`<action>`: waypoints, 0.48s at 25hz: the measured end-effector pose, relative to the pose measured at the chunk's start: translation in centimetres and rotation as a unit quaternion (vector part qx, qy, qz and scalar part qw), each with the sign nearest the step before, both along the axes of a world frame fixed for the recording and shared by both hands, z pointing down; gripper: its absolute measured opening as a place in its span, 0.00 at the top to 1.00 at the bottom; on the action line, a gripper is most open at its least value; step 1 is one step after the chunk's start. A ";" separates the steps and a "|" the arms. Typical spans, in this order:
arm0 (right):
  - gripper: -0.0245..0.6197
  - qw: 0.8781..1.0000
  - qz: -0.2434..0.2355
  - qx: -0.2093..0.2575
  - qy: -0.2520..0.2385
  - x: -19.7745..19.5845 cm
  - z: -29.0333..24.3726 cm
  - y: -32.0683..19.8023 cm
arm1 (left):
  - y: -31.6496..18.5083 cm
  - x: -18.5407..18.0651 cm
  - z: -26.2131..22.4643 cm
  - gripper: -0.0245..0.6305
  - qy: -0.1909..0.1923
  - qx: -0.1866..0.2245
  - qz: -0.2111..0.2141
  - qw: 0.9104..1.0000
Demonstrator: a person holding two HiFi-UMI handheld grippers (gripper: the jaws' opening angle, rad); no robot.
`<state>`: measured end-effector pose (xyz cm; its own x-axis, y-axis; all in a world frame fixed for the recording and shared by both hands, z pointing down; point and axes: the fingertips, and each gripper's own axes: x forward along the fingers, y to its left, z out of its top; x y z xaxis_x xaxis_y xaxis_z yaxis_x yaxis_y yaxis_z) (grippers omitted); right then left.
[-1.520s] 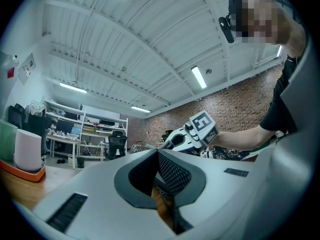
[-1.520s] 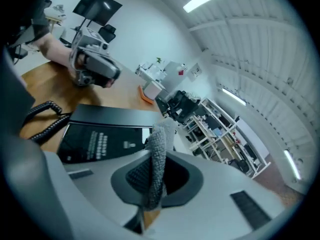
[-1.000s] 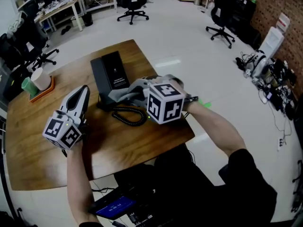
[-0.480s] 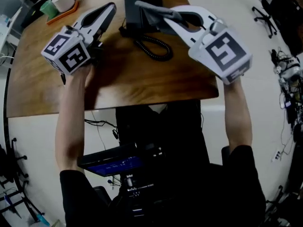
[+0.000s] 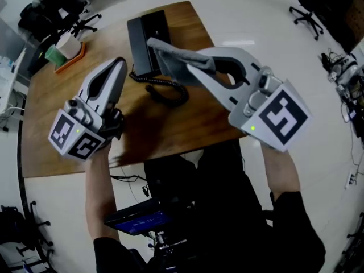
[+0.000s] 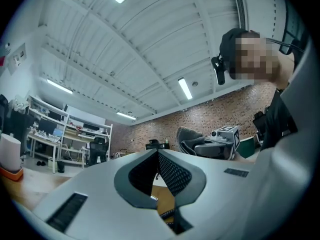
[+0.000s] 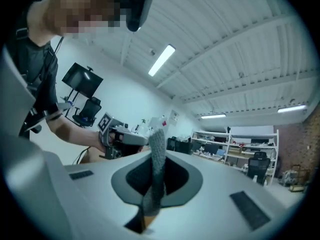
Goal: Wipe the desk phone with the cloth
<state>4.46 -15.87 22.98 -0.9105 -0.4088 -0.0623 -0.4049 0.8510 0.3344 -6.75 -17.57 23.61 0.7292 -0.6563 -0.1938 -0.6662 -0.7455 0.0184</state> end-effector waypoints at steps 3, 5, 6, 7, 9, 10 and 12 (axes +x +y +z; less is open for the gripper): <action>0.93 1.000 -0.014 -0.003 -0.016 2.2 -0.7 1.5 | 1.6 1.7 -0.9 0.97 0.012 0.008 -0.004 1.000; 0.93 1.000 -0.015 0.005 -0.019 2.9 -1.4 2.0 | 2.1 2.3 -1.2 0.97 0.011 0.012 -0.006 1.000; 0.93 1.000 -0.014 0.008 -0.023 3.0 -1.7 2.1 | 2.2 2.5 -1.3 0.97 0.007 0.013 -0.006 1.000; 0.93 1.000 -0.013 0.009 -0.027 3.2 -1.9 2.2 | 2.3 2.8 -1.3 0.97 0.001 0.013 -0.006 1.000; 0.93 0.999 -0.015 0.010 -0.029 3.8 -2.1 2.5 | 2.7 3.5 -1.4 0.98 -0.008 0.014 -0.007 1.000; 0.93 0.999 -0.017 0.010 -0.030 4.0 -2.2 2.6 | 2.8 3.9 -1.5 0.98 -0.011 0.016 -0.009 1.000; 0.93 0.999 -0.020 0.015 -0.030 4.2 -2.3 2.7 | 2.9 4.4 -1.6 0.97 -0.014 0.020 -0.010 1.000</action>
<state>8.69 -13.18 20.69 -0.9206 -0.3688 -0.1285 -0.3903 0.8570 0.3364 -2.37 -14.67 22.01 0.7219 -0.6628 -0.1990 -0.6805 -0.7322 -0.0298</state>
